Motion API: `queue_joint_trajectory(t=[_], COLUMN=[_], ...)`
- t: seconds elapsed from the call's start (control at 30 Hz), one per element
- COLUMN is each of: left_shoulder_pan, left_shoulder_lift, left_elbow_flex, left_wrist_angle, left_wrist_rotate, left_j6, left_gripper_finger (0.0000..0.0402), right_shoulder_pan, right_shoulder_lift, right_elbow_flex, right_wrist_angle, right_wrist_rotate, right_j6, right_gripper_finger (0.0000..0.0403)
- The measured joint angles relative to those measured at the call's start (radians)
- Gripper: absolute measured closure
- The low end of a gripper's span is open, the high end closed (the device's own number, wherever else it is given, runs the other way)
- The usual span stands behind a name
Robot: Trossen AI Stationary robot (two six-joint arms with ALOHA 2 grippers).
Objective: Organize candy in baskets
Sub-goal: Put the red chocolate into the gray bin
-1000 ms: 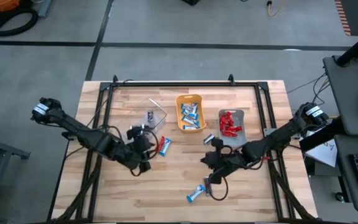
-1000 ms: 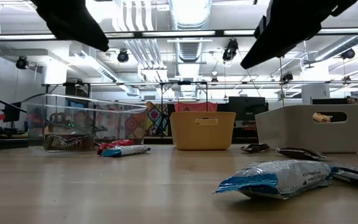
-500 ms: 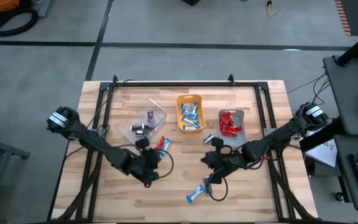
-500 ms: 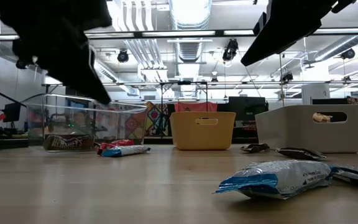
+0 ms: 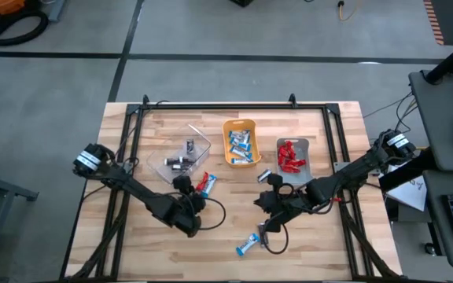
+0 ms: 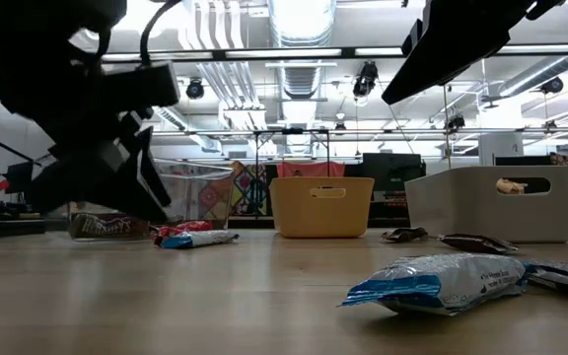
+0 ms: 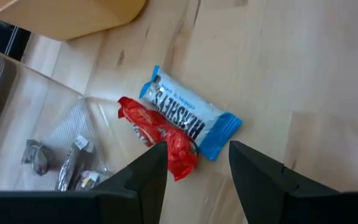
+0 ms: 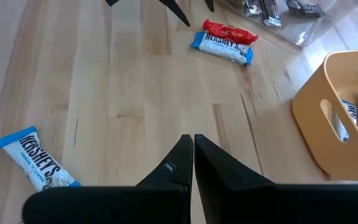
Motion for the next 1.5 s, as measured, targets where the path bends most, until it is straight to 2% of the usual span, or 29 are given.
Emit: queue_joint_trajectory(t=[0.4, 0.63, 0.87, 1.2, 1.5], left_shoulder_pan=[0.02, 0.045, 0.049, 0.048, 0.035], left_shoulder_lift=[0.047, 0.082, 0.092, 0.092, 0.084], left_elbow_flex=[0.0, 0.0, 0.0, 0.0, 0.081], left_wrist_angle=[-0.016, -0.013, -0.012, -0.007, -0.013], left_wrist_rotate=[-0.018, -0.017, -0.018, -0.001, 0.002], left_j6=[0.008, 0.008, 0.009, 0.004, 0.057], left_gripper_finger=[0.0248, 0.0264, 0.0299, 0.0389, 0.0401], right_shoulder_pan=[0.0, 0.0, 0.0, 0.0, 0.0], right_shoulder_lift=[0.0, 0.0, 0.0, 0.0, 0.0], right_elbow_flex=[-0.001, -0.001, -0.001, -0.001, -0.001], right_wrist_angle=[0.007, 0.008, 0.008, 0.009, 0.011], right_wrist_rotate=[0.0, 0.0, 0.0, 0.0, 0.0], right_j6=[0.002, 0.002, 0.002, 0.011, 0.01], right_gripper_finger=[0.0394, 0.0394, 0.0394, 0.0394, 0.0394])
